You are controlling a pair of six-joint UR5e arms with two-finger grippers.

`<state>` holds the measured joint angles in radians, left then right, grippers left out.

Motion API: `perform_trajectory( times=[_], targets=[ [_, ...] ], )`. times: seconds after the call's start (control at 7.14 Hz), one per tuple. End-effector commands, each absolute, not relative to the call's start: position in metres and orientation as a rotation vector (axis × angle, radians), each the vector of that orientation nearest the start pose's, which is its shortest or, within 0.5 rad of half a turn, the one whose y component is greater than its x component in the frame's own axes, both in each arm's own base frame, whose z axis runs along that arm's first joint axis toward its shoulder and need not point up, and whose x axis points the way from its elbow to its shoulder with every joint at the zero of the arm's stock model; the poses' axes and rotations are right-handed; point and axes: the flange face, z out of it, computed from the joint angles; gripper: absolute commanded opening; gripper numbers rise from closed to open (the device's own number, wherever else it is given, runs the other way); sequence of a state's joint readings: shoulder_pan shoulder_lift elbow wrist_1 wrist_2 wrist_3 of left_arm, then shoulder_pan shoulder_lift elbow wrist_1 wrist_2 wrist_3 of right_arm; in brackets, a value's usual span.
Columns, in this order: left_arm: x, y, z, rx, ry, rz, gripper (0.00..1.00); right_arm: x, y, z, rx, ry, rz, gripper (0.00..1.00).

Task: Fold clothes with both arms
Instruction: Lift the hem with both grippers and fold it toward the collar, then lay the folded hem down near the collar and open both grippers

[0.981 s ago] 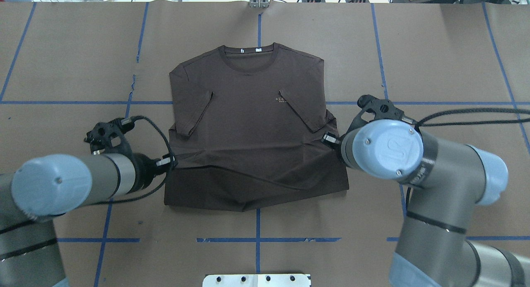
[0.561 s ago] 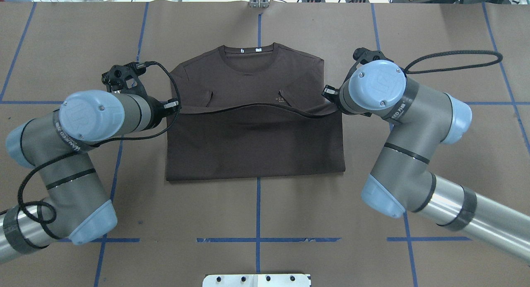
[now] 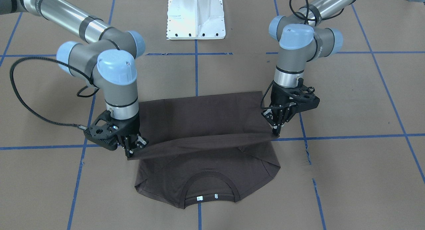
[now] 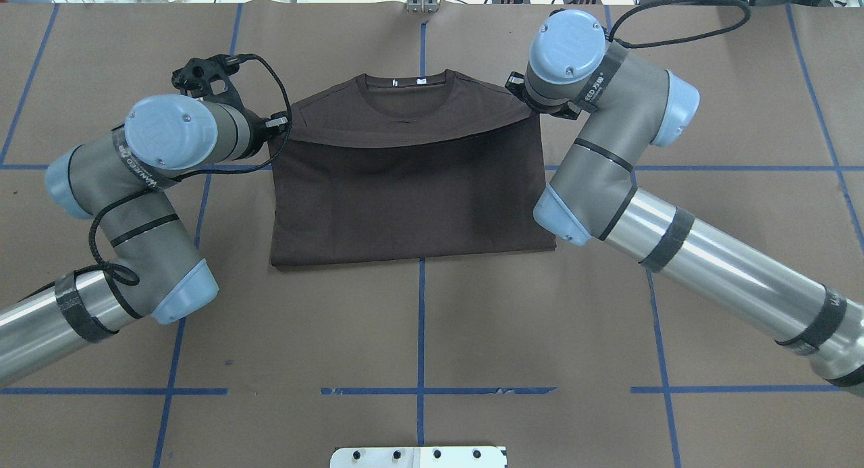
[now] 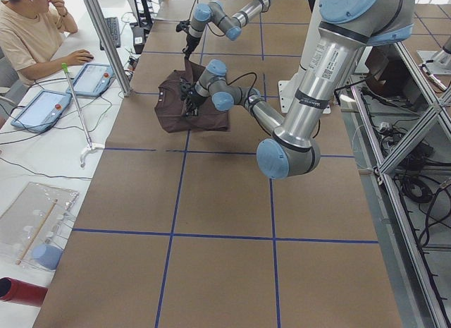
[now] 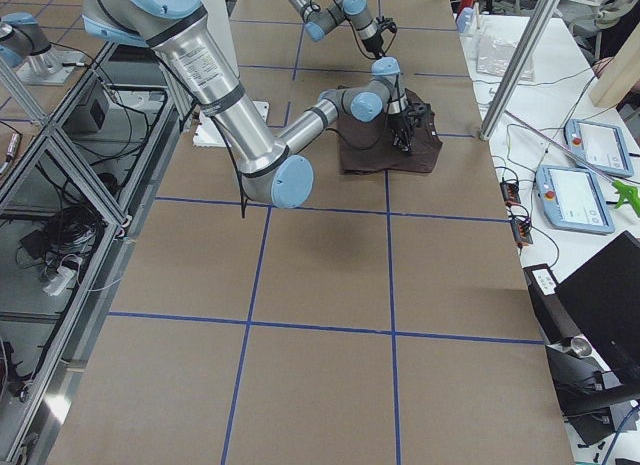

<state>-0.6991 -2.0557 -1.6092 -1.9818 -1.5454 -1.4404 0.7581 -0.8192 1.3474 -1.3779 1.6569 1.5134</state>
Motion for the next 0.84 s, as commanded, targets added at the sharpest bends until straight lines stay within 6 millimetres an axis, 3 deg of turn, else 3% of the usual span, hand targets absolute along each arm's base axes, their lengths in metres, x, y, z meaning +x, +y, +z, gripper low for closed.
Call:
perform_trajectory(
  times=[0.0, 0.28, 0.42, 0.56, 0.7],
  targets=[
    [0.437, -0.565, 0.345, 0.423, 0.840, -0.536, 0.00, -0.497, -0.652, 0.286, 0.210, -0.691, 0.646, 0.00],
    [0.443, -0.582, 0.360, 0.435, 0.848, -0.543, 0.00, -0.490, -0.662, 0.291, 0.209, -0.690, 0.643, 0.00],
    [0.446, -0.586, 0.367, 0.437, 0.851, -0.544, 0.06, -0.498, -0.669, 0.309, 0.221, -0.715, 0.637, 0.00],
    [0.448, -0.588, 0.356, 0.441, 0.866, -0.544, 0.11, -0.501, -0.672, 0.330, 0.218, -0.713, 0.637, 0.08],
    [0.450, -0.591, 0.356, 0.440, 0.868, -0.544, 0.18, -0.501, -0.672, 0.336, 0.217, -0.709, 0.636, 0.10]
  ],
)
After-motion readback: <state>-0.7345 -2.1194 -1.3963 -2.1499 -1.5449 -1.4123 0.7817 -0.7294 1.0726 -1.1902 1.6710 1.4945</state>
